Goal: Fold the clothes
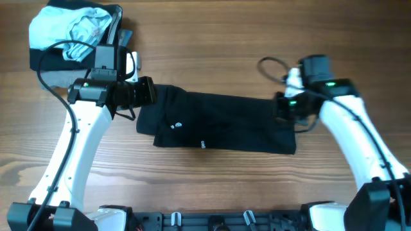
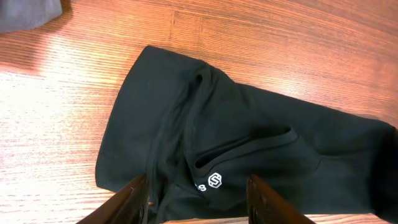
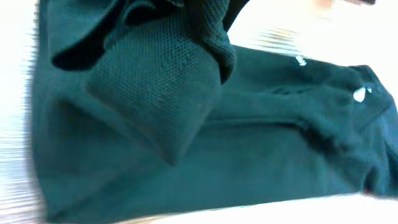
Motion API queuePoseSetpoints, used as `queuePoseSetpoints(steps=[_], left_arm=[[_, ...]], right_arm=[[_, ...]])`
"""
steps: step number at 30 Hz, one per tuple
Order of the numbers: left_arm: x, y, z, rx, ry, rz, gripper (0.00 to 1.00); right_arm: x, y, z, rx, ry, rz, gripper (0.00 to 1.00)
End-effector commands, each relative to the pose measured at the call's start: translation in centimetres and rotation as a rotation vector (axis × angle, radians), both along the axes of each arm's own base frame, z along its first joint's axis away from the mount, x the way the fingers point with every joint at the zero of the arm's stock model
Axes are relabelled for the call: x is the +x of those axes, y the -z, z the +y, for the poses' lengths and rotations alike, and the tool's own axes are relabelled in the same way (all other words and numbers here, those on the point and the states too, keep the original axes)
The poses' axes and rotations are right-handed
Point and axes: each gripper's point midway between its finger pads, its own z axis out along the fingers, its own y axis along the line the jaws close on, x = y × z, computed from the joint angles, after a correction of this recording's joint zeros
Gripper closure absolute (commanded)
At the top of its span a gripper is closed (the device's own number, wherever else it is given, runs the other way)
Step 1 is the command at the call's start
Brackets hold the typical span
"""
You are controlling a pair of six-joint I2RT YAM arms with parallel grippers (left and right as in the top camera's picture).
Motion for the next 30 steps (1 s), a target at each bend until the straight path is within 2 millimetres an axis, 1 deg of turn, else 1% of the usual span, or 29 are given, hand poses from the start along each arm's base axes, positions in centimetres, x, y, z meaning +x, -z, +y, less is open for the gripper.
queuePoseSetpoints(steps=[1,2,4,5,6,7,8,10,11,13,15,16,17,19,20,22,23,24,25,27,28,29,30], left_arm=[[0.2,-0.6,0.2,0.002,-0.009,-0.020,0.50],[0.2,-0.6,0.2,0.002,-0.009,-0.019,0.50],[0.2,-0.6,0.2,0.002,-0.009,-0.020,0.49],[0.2,-0.6,0.2,0.002,-0.009,-0.020,0.48],[0.2,-0.6,0.2,0.002,-0.009,-0.019,0.48],[0.2,-0.6,0.2,0.002,-0.009,-0.020,0.48],[0.2,-0.6,0.2,0.002,-0.009,-0.020,0.47],[0.2,-0.6,0.2,0.002,-0.009,-0.019,0.46],[0.2,-0.6,0.2,0.002,-0.009,-0.019,0.45],[0.2,-0.6,0.2,0.002,-0.009,-0.019,0.44],[0.2,-0.6,0.2,0.002,-0.009,-0.019,0.44],[0.2,-0.6,0.3,0.002,-0.009,-0.018,0.44],[0.2,-0.5,0.3,0.002,-0.009,-0.018,0.43],[0.2,-0.5,0.3,0.002,-0.009,-0.016,0.42],[0.2,-0.5,0.3,0.002,-0.009,-0.015,0.41],[0.2,-0.5,0.3,0.003,-0.009,-0.013,0.41],[0.2,-0.5,0.3,0.003,-0.009,-0.013,0.41],[0.2,-0.4,0.3,0.003,-0.009,-0.012,0.40],[0.2,-0.4,0.3,0.003,-0.009,-0.012,0.40],[0.2,-0.4,0.3,0.003,-0.009,-0.012,0.40],[0.2,-0.4,0.3,0.003,-0.009,-0.012,0.40],[0.2,-0.4,0.3,0.003,-0.009,-0.012,0.39],[0.2,-0.4,0.3,0.003,-0.009,-0.012,0.39]], right_arm=[[-0.1,0.7,2.9,-0.047,0.005,0.012,0.96],[-0.1,1.2,4.0,-0.043,-0.029,0.014,0.96],[-0.3,1.9,5.3,-0.039,-0.040,0.031,0.95],[-0.2,2.0,6.0,-0.015,-0.040,0.035,0.94],[-0.2,2.0,6.7,0.008,-0.054,0.031,0.87],[0.3,1.8,7.3,0.032,-0.063,0.011,0.71],[0.8,1.6,7.7,0.052,-0.068,-0.014,0.69],[1.2,1.3,8.1,0.071,-0.074,-0.031,0.64],[1.3,1.3,8.0,0.069,-0.088,-0.043,0.61],[1.5,1.2,7.6,0.059,-0.136,-0.068,0.60],[1.4,1.1,6.7,0.043,-0.132,-0.067,0.60],[1.4,1.2,5.7,0.019,-0.105,-0.057,0.59],[1.4,1.6,3.9,-0.037,-0.063,-0.036,0.54],[0.6,2.4,1.2,-0.114,-0.012,0.024,0.53],[0.1,2.6,0.5,-0.122,-0.007,0.054,0.53],[-1.1,3.7,-0.3,-0.134,-0.018,0.113,0.58],[-1.6,4.2,-0.2,-0.122,-0.038,0.132,0.58],[-2.7,5.4,0.7,-0.066,-0.092,0.159,0.47],[-3.1,6.0,1.1,-0.041,-0.096,0.173,0.44],[-3.4,6.8,2.1,0.024,-0.143,0.150,0.42],[-3.4,7.0,3.2,0.088,-0.185,0.119,0.42],[-3.4,7.2,3.6,0.118,-0.207,0.104,0.42],[-3.5,7.5,3.6,0.117,-0.208,0.101,0.42]])
